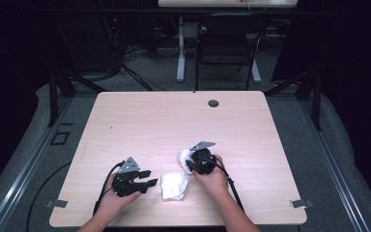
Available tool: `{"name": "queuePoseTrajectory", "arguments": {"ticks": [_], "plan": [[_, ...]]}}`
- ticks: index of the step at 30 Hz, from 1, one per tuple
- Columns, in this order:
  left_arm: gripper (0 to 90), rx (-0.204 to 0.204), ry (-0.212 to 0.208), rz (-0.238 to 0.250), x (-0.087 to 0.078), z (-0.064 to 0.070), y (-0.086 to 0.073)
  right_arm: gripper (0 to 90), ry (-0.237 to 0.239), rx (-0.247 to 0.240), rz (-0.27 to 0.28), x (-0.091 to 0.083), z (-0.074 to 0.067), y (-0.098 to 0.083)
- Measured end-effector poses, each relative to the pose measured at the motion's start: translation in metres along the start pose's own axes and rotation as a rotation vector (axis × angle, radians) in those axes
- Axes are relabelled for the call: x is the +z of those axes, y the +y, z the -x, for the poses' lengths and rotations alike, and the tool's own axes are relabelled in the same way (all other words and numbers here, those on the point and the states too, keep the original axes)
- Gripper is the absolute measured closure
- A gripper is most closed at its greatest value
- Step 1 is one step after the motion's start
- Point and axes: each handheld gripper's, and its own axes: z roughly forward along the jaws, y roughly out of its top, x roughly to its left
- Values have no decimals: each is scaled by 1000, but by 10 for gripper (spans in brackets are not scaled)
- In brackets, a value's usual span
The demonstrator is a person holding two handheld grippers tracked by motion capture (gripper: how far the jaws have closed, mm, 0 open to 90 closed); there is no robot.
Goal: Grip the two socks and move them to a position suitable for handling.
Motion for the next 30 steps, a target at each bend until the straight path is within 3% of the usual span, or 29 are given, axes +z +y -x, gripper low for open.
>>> {"name": "queuePoseTrajectory", "arguments": {"ticks": [11,14,18,20,21,22,24,27,30], "plan": [[535,21,-12,-25,9,8,-3,680,35,-12,2,14,-16,15],[535,24,-15,-35,10,10,-3,647,55,-4,47,0,-21,17],[535,25,-20,-34,11,11,-3,617,45,-4,83,-19,-23,16],[535,26,-21,-33,11,13,-3,597,63,33,107,-40,-22,7],[536,26,-21,-33,11,13,-3,597,63,33,107,-40,-22,7],[537,35,-21,-39,12,15,-3,600,63,26,116,-54,-23,-3],[537,38,-21,-40,13,16,-3,609,56,20,113,-57,-23,-7],[548,43,-19,-48,16,19,-3,677,31,-4,94,-65,-24,-26],[562,51,-22,-68,20,22,-3,705,56,20,59,-58,-23,-39]]}}
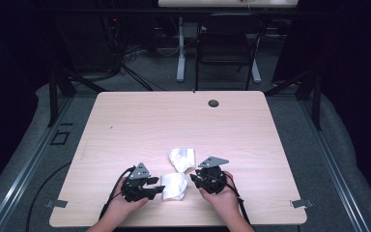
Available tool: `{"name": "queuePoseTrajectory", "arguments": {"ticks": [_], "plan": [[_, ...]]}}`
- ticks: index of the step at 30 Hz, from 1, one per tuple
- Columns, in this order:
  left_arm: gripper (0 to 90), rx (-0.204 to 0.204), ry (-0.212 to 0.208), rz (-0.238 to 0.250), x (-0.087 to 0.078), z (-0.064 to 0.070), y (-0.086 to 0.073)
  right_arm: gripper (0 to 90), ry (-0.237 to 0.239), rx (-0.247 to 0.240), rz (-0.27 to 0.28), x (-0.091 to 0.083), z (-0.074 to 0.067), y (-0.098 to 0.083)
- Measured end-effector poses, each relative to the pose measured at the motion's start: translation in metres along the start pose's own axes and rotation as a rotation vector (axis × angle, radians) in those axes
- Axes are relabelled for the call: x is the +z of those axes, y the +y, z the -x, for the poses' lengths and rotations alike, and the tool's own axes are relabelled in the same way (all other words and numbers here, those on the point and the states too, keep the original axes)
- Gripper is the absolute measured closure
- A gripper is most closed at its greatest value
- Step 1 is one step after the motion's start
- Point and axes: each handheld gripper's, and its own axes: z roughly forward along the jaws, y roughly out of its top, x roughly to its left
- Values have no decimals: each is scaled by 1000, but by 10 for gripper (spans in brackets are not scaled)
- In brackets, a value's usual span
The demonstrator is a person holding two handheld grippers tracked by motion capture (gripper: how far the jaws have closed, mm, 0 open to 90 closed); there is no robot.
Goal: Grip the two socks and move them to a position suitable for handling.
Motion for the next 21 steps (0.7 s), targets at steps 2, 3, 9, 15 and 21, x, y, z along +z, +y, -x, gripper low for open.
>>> {"name": "queuePoseTrajectory", "arguments": {"ticks": [2,3,9,15,21], "plan": [[569,2,-1,-1,1,1,0,706,6,7,-7,2,0,-2],[570,-1,-7,5,1,1,1,706,28,26,-14,5,-1,-6],[570,-4,-11,-5,2,2,0,706,79,26,-23,12,-5,-8],[574,0,-13,-29,10,3,-2,688,141,21,8,20,-17,-6],[575,2,-16,-31,11,2,-2,674,162,-5,14,27,-25,-5]]}}
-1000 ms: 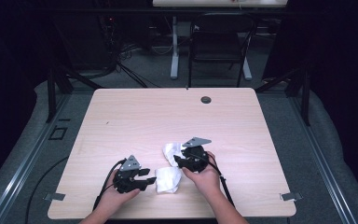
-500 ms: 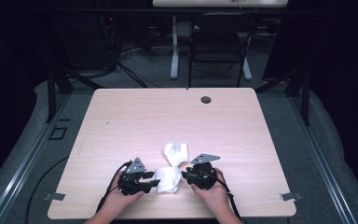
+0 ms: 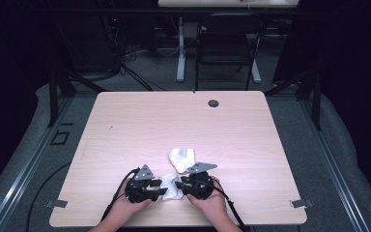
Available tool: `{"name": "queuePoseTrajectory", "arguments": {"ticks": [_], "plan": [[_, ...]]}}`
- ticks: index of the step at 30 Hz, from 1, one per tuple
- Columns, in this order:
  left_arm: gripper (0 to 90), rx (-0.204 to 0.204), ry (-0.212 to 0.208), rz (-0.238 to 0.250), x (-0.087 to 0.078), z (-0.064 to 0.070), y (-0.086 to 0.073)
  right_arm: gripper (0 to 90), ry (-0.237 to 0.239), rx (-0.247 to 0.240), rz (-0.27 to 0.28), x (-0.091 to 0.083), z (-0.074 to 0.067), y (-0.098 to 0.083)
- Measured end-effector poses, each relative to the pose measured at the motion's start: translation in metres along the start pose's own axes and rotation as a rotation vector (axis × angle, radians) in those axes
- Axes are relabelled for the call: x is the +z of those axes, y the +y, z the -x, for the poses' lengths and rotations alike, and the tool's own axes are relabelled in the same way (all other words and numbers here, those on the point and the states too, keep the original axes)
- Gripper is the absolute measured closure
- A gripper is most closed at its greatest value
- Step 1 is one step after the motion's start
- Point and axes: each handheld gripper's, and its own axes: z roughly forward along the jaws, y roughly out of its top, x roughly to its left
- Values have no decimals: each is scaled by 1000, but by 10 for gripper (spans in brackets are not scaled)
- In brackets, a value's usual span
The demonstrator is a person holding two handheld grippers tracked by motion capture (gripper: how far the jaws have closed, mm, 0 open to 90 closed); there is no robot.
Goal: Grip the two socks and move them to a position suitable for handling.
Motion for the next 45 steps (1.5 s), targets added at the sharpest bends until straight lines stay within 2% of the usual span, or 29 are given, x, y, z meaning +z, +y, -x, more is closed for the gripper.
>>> {"name": "queuePoseTrajectory", "arguments": {"ticks": [8,9,11,13,19,24,28,30,36,37,42,45], "plan": [[568,-20,-4,24,-7,-1,4,677,-1,4,-11,6,1,-2],[562,-27,-7,45,-12,-2,8,677,-5,-8,-9,6,0,-2],[558,-34,-8,55,-14,-1,10,678,-7,-9,-6,7,0,-2],[547,-42,-11,74,-17,-1,16,681,-21,-34,-4,7,-2,-2],[545,-58,-1,91,-15,4,31,686,-43,-65,-9,8,-5,-3],[561,-66,-1,96,-9,9,42,686,-49,-64,5,8,-6,-4],[610,-66,4,84,-6,10,47,686,-51,-69,6,8,-7,-4],[659,-72,10,50,-1,9,47,686,-54,-75,0,8,-7,-4],[853,-63,13,31,0,10,44,682,-55,-75,0,8,-7,-4],[881,-50,17,21,-2,10,43,679,-55,-74,-1,8,-7,-4],[894,-43,38,31,-10,7,40,675,-51,-77,-7,6,-7,-4],[895,-43,59,37,-24,1,34,676,-48,-76,-7,4,-6,-5]]}}
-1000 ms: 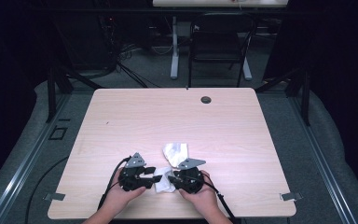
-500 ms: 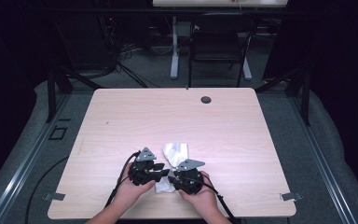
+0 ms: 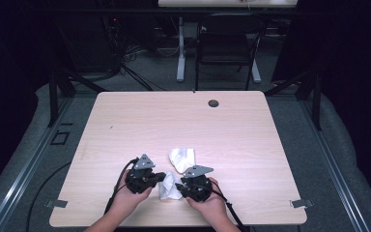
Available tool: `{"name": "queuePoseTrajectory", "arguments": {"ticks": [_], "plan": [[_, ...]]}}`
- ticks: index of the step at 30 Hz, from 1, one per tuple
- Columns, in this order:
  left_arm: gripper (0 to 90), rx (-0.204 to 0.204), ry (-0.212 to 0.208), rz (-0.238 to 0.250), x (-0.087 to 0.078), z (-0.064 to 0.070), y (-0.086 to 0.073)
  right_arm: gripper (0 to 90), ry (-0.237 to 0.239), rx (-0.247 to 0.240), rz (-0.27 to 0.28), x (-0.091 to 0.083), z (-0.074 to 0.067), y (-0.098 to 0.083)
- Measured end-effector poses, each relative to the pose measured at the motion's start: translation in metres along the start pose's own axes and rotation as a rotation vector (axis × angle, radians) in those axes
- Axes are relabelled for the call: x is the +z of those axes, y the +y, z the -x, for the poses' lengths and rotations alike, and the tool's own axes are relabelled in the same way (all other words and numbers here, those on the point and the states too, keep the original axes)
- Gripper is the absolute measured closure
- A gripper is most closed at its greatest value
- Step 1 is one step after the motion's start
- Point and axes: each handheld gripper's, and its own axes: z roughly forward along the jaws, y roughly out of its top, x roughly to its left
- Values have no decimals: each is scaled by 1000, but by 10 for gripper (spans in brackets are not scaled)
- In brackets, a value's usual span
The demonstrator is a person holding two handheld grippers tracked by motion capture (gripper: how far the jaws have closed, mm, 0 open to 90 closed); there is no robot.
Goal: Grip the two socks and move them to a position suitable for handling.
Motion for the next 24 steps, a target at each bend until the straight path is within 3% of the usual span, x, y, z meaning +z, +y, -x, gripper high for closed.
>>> {"name": "queuePoseTrajectory", "arguments": {"ticks": [10,17,19,22,24], "plan": [[895,-28,58,-14,-28,-20,-20,678,-42,-24,-26,-9,2,-4],[893,-54,72,-35,-29,-25,-31,682,-78,-34,-50,-15,2,-6],[885,-57,72,-61,-27,-25,-38,686,-89,-34,-64,-18,3,-7],[839,-71,65,-88,-25,-25,-43,695,-96,-35,-75,-23,3,-9],[810,-76,63,-82,-26,-24,-45,695,-97,-29,-81,-26,4,-11]]}}
